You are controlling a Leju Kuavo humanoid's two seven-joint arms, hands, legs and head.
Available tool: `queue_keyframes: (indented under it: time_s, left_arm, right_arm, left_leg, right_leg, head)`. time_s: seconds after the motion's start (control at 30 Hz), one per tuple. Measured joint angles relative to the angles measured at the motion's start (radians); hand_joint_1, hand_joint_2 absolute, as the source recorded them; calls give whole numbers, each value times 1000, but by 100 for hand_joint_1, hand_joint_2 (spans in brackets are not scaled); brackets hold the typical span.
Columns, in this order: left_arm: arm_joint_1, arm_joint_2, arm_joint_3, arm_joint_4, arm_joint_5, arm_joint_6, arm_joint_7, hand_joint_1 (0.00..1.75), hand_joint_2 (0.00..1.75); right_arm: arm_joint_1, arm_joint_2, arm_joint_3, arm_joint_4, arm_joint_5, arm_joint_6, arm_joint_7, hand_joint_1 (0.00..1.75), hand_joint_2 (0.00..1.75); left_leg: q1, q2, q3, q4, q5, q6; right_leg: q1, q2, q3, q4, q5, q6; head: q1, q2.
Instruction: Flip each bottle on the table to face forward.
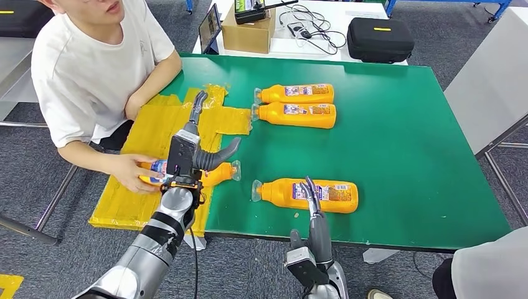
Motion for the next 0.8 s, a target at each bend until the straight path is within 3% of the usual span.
queue_keyframes:
  time_s: [0.07,0.17,0.27,0.53,0.67,0.8]
  left_arm:
    - [28,0,-3,-50,60,-5,-13,0,175]
    - [112,5,-4,-202,173,-2,8,0,175]
    - [173,14,-6,-323,202,7,32,0,175]
    - [365,35,-37,-558,199,53,7,0,175]
    - [427,46,-54,-638,197,49,7,0,175]
    - [438,51,-71,-656,198,43,13,0,175]
  right_arm:
    - [0,-7,-7,0,86,-47,44,0,175]
    - [-3,-41,-38,3,393,-137,106,0,175]
    - [-7,-77,-60,10,565,-152,135,0,175]
    - [-65,-165,-160,89,745,-126,401,0,175]
    - [-122,-197,-198,162,800,-90,460,0,175]
    - [-199,-209,-208,250,830,-50,481,0,175]
  left_leg:
    - [0,1,0,0,0,0]
    - [0,3,0,0,0,0]
    - [0,0,-1,0,-1,0]
    - [-1,0,-2,0,-1,0]
    - [-2,0,-2,0,-1,0]
    - [-1,1,-1,0,0,1]
  right_leg:
    - [0,0,0,0,0,0]
    - [0,1,-1,0,0,0]
    - [0,0,-1,-1,0,0]
    - [-1,0,-1,-1,0,0]
    - [-1,0,-1,-1,0,0]
    - [-1,0,-1,-1,0,0]
  head:
    - [0,0]
    - [0,0]
    - [0,0]
    - [0,0]
    - [0,0]
    - [0,0]
